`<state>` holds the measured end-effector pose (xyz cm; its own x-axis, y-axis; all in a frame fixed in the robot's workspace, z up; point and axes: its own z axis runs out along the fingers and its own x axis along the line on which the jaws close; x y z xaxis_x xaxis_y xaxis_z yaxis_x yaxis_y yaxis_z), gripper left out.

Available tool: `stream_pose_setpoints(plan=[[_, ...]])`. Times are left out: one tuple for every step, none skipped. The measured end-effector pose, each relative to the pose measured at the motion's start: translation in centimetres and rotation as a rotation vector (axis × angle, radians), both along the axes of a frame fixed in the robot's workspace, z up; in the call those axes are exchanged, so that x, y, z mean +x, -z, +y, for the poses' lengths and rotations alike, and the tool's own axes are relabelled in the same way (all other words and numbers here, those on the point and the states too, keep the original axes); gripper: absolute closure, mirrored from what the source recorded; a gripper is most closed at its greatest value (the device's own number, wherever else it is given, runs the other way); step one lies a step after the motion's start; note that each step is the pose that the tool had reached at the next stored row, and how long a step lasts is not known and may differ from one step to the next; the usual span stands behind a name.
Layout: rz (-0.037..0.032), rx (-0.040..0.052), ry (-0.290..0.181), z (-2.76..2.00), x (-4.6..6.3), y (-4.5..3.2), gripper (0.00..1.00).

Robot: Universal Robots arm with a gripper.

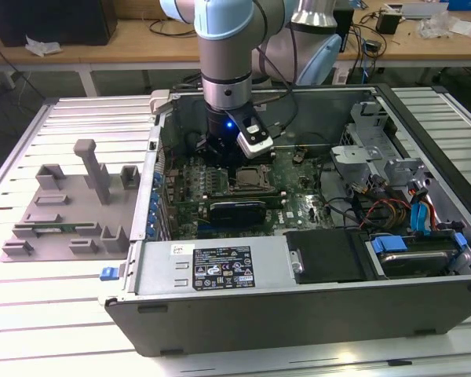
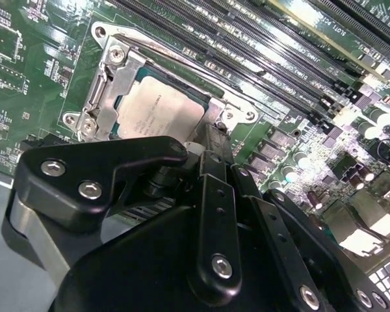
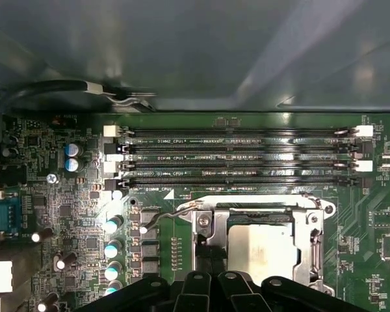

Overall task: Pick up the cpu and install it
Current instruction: 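Close the cpu cover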

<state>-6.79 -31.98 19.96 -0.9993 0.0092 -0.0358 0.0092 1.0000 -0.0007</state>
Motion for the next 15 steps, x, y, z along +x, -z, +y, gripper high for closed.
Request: stream_pose_setpoints(plan=[[0.0001,-0.0001,0.000,0.00,0.0,0.00,0.89],[0.0002,-0.0001,0.000,0.00,0.0,0.00,0.89],[0.0018,-0.0005,0.000,-0.02,0.1,-0.04,0.89],[0.0017,-0.0015,0.001,-0.07,0.3,-0.07,0.89],[0.0021,-0.0023,0.000,-0.10,0.5,-0.11,0.89],[0.0028,-0.0029,0.000,-0.13,0.7,-0.13,0.89],[0.0036,-0.0035,0.000,-0.15,0.8,-0.15,0.89],[0.0036,-0.0030,0.000,-0.14,1.0,-0.09,0.89],[0.0050,-0.0028,0.000,-0.15,1.0,-0.09,0.89],[0.0056,-0.0028,0.000,-0.16,1.0,-0.11,0.89],[0.0059,-0.0032,0.000,-0.18,1.0,-0.12,0.89],[0.0059,-0.0032,0.000,-0.18,1.0,-0.12,0.89],[0.0060,-0.0034,0.000,-0.18,1.0,-0.14,0.89],[0.0057,-0.0030,0.000,-0.16,1.0,-0.27,0.89],[0.0045,-0.0022,0.000,-0.10,1.1,-0.36,0.89]])
